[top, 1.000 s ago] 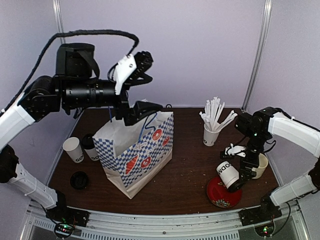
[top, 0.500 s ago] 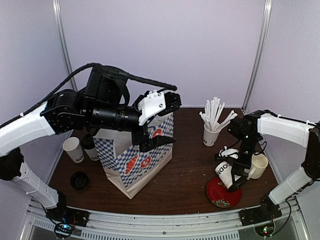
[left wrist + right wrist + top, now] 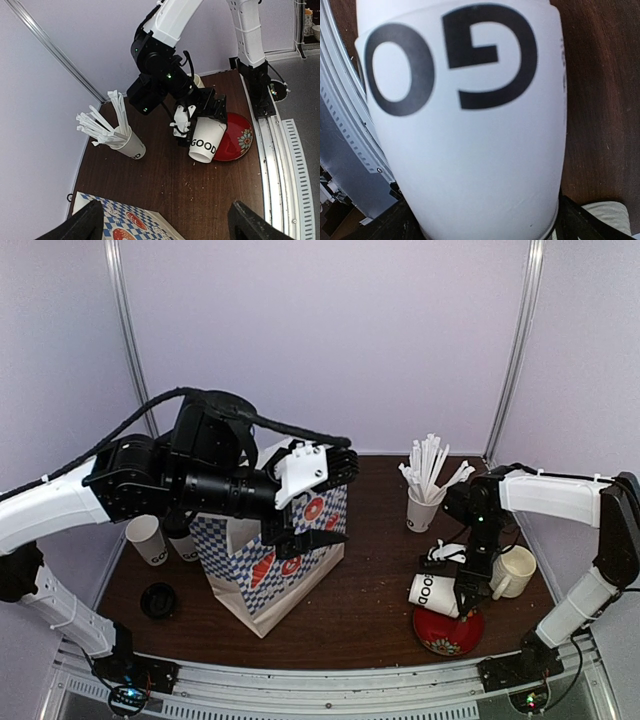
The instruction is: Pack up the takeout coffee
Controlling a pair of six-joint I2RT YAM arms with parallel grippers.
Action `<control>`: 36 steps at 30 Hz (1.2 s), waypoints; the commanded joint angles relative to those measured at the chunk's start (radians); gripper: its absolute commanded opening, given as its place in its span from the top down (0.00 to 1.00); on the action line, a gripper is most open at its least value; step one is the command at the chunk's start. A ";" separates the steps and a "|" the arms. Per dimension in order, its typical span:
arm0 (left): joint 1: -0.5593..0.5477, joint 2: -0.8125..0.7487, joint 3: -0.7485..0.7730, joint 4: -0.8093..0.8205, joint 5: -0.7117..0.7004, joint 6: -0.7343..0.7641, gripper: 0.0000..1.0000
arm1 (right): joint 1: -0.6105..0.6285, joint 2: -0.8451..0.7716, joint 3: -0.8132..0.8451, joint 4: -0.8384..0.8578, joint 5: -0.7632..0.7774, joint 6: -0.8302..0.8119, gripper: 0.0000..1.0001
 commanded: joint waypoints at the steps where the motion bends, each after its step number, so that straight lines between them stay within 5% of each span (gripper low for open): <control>1: -0.015 -0.007 -0.010 0.034 0.047 -0.004 0.10 | 0.015 -0.006 -0.003 0.038 -0.048 -0.012 0.07; 7: -0.072 0.055 -0.009 -0.057 0.048 0.062 0.11 | 0.015 -0.040 0.070 -0.046 -0.116 -0.043 0.13; 12: -0.171 0.172 -0.010 -0.059 -0.101 0.183 0.10 | 0.015 -0.032 0.196 -0.164 -0.190 -0.049 0.14; 23: -0.198 0.350 -0.052 0.209 -0.284 0.398 0.03 | 0.018 0.002 0.302 -0.297 -0.389 -0.058 0.14; 36: -0.185 0.516 0.022 0.363 -0.438 0.601 0.03 | 0.028 -0.010 0.278 -0.303 -0.434 -0.052 0.14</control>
